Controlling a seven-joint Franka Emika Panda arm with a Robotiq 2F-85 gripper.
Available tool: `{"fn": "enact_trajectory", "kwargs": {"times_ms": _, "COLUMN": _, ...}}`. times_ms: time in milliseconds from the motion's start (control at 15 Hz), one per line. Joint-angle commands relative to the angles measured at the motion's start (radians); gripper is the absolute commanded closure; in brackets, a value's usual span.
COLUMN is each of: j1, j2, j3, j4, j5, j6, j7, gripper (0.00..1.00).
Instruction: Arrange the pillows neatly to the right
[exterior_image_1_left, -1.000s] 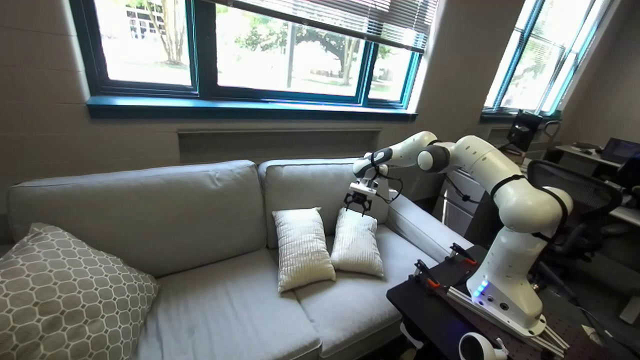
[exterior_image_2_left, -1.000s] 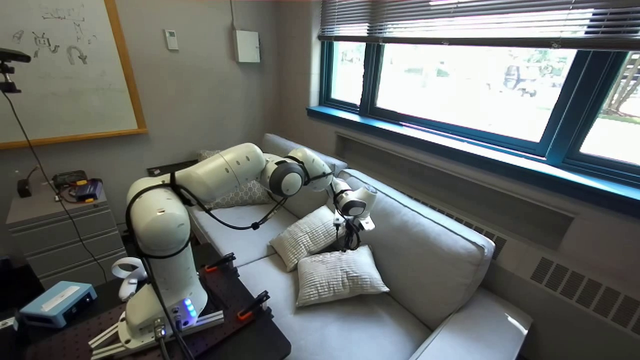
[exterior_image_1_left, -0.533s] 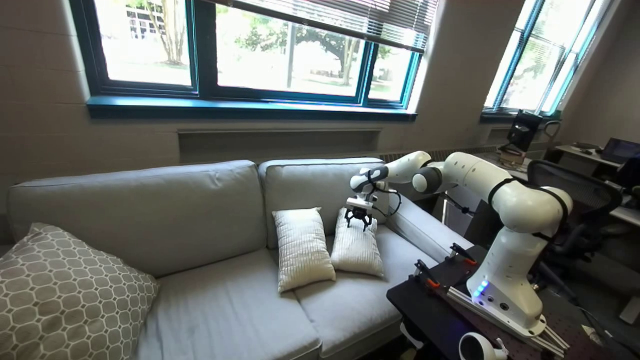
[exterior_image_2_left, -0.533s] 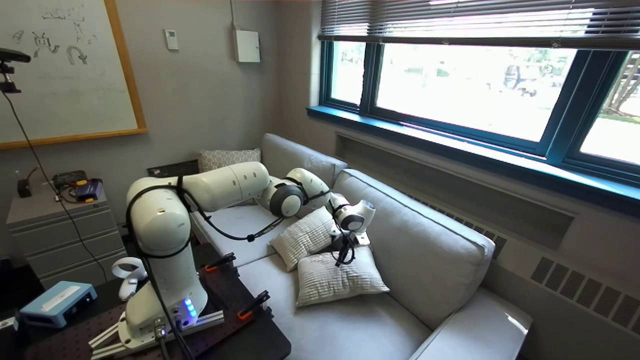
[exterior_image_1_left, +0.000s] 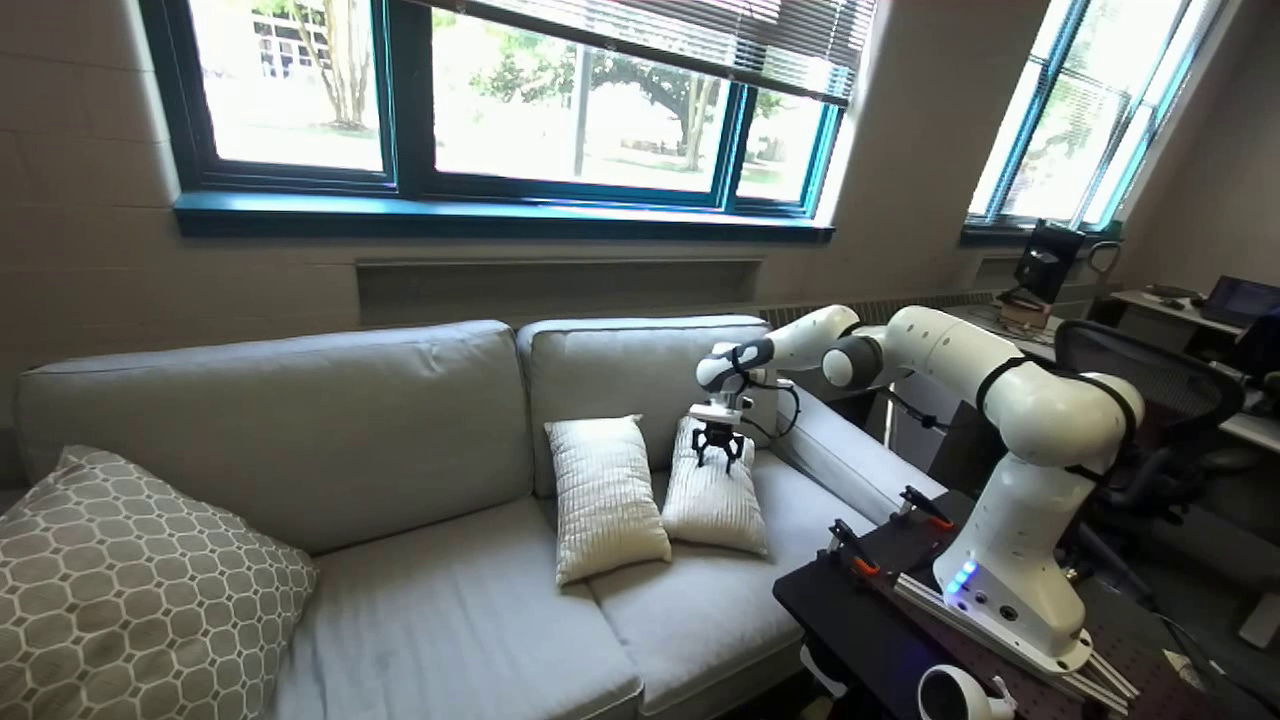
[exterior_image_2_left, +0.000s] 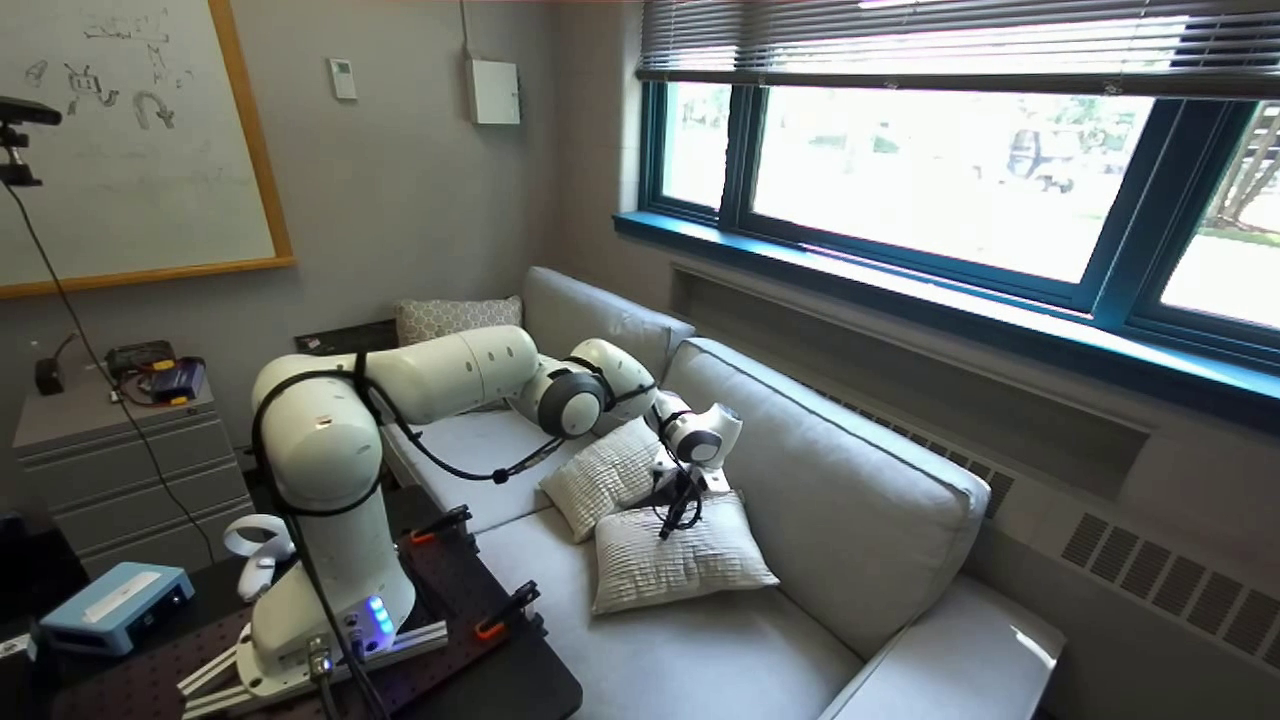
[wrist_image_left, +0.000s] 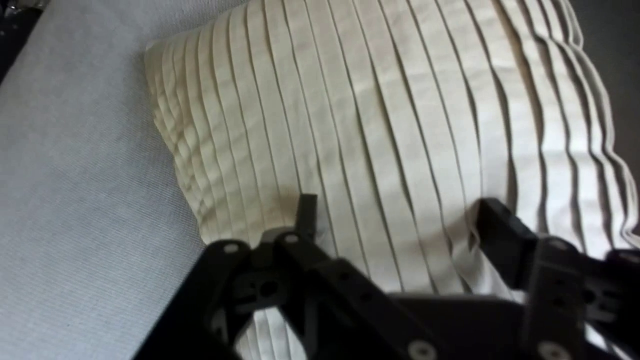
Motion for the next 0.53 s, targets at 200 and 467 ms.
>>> {"fn": "enact_trajectory", "kwargs": {"times_ms": 200, "j1": 0.019, "j2": -0.006, "j3": 0.004, "j4": 0.012, "j5": -0.061, "j6": -0.05, "j7": 0.072, "gripper": 0.71}}
{"fn": "enact_trajectory", "kwargs": {"times_ms": 467, "j1": 0.018, "j2": -0.009, "j3": 0.015, "j4": 0.016, "j5": -0.058, "j6": -0.042, "j7": 0.064, "gripper": 0.98}}
